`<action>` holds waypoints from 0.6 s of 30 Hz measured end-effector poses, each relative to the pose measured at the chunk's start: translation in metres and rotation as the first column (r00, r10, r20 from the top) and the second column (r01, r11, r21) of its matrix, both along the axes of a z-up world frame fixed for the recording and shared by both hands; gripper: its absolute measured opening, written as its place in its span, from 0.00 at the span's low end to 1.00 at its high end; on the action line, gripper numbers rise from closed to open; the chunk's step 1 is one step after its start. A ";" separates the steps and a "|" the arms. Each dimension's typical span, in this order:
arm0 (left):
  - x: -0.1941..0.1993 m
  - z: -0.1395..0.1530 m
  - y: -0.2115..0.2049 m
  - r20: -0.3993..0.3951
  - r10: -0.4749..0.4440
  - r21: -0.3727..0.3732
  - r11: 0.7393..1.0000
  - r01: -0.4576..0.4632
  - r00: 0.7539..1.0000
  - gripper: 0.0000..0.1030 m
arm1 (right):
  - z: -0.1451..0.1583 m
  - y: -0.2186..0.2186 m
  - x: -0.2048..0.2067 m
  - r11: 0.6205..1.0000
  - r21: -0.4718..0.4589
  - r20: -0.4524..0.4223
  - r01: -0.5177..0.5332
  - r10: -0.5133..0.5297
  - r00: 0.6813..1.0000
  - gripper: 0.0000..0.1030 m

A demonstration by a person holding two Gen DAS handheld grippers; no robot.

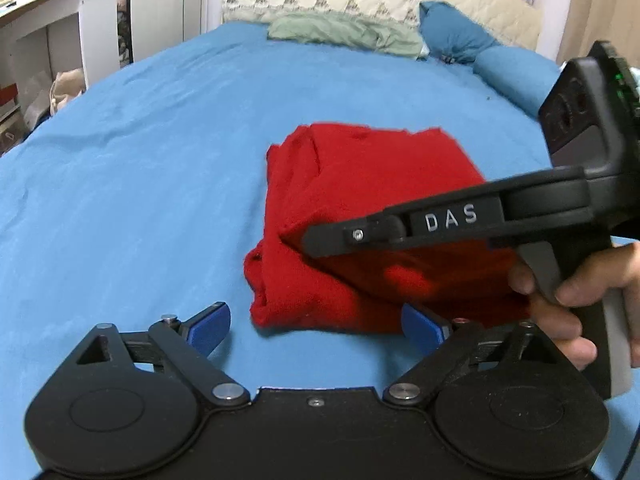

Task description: Fold small clothes

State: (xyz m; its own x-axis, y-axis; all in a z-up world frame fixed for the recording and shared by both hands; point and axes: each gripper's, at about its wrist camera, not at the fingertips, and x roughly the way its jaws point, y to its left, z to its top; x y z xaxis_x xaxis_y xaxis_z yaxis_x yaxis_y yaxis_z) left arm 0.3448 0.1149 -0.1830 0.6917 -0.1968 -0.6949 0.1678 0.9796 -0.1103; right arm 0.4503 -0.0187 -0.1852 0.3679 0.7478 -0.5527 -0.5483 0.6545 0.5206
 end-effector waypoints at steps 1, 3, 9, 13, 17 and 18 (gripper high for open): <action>-0.001 0.004 0.001 0.017 -0.004 -0.009 1.000 0.005 1.000 0.86 | 0.005 -0.003 -0.001 1.000 0.007 0.014 0.000 0.000 1.000 0.28; -0.001 0.010 0.002 0.049 -0.013 -0.045 0.999 0.015 0.999 0.81 | 0.015 -0.008 -0.002 1.000 0.004 0.038 0.008 -0.008 0.999 0.65; 0.016 0.014 0.007 0.041 -0.008 -0.129 0.992 0.014 0.999 0.65 | 0.049 -0.070 -0.031 0.972 0.069 0.154 0.224 -0.232 0.960 0.84; 0.028 0.008 0.013 0.001 0.039 -0.172 0.984 -0.038 0.999 0.63 | 0.045 -0.102 -0.068 0.943 0.044 0.190 0.329 -0.331 0.924 0.84; 0.032 0.006 0.017 -0.016 0.073 -0.162 0.984 -0.075 0.997 0.63 | 0.033 -0.115 -0.099 0.919 0.034 0.178 0.393 -0.393 0.902 0.84; 0.032 0.006 0.017 -0.021 0.074 -0.165 0.983 -0.076 0.997 0.62 | 0.031 -0.120 -0.106 0.914 0.036 0.171 0.405 -0.405 0.898 0.84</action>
